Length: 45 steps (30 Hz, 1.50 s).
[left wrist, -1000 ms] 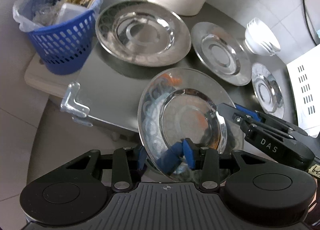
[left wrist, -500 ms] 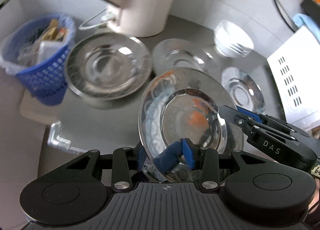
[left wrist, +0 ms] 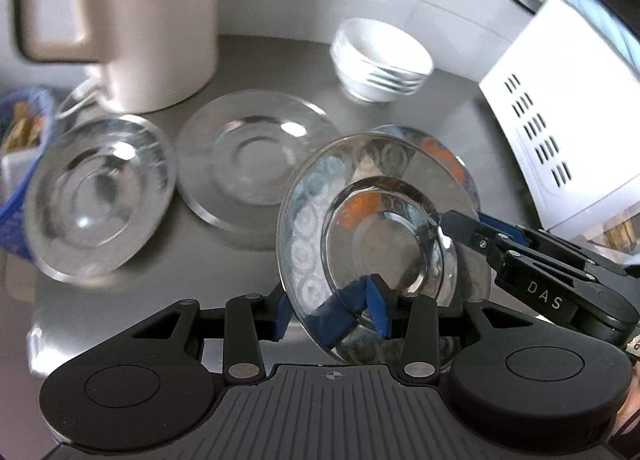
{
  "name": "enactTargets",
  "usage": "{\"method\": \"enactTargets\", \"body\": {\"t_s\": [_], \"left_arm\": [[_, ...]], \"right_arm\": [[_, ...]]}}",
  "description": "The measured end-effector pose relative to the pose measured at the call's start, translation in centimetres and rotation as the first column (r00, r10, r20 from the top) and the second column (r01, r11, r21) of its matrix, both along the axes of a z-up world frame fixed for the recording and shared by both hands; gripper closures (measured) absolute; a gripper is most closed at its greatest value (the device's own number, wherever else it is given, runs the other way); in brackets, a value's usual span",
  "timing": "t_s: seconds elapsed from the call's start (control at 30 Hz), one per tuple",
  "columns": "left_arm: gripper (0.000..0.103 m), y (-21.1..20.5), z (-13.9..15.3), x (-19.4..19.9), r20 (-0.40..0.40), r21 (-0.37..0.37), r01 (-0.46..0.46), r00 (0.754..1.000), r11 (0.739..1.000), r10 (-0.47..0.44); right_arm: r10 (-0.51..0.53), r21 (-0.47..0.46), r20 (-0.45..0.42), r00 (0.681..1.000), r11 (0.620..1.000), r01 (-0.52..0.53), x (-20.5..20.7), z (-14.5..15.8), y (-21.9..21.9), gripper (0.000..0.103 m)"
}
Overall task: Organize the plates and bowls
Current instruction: 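Lift both steel plates and carry them toward the plate near the bowl stack, then lower both held plates onto the steel plate below them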
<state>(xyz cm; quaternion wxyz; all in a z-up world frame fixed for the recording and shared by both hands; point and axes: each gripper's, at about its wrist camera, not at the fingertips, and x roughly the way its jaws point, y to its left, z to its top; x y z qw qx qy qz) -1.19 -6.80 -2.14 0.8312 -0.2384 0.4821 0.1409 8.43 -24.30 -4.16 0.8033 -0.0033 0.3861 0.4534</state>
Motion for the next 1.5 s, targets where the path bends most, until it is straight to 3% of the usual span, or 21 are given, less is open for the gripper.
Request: {"method": "enactTargets", "body": {"t_s": [0.33, 0.77, 1.5], "left_arm": [[0.000, -1.6, -1.9, 6.0, -0.028, -0.020, 0.051, 0.998, 0.998, -0.052], [0.000, -2.0, -3.2, 10.1, -0.084, -0.035, 0.087, 0.992, 0.996, -0.090], [0.000, -1.4, -4.7, 12.7, -0.122, -0.066, 0.053, 0.991, 0.996, -0.060]], "right_arm": [[-0.120, -0.034, 0.017, 0.993, 0.992, 0.121, 3.1, -1.2, -2.5, 0.074], [-0.182, -0.085, -0.001, 0.983, 0.980, 0.182, 5.8, -3.1, -3.5, 0.073], [-0.127, -0.121, 0.086, 0.988, 0.983, 0.137, 8.6, -3.4, -1.0, 0.073]]}}
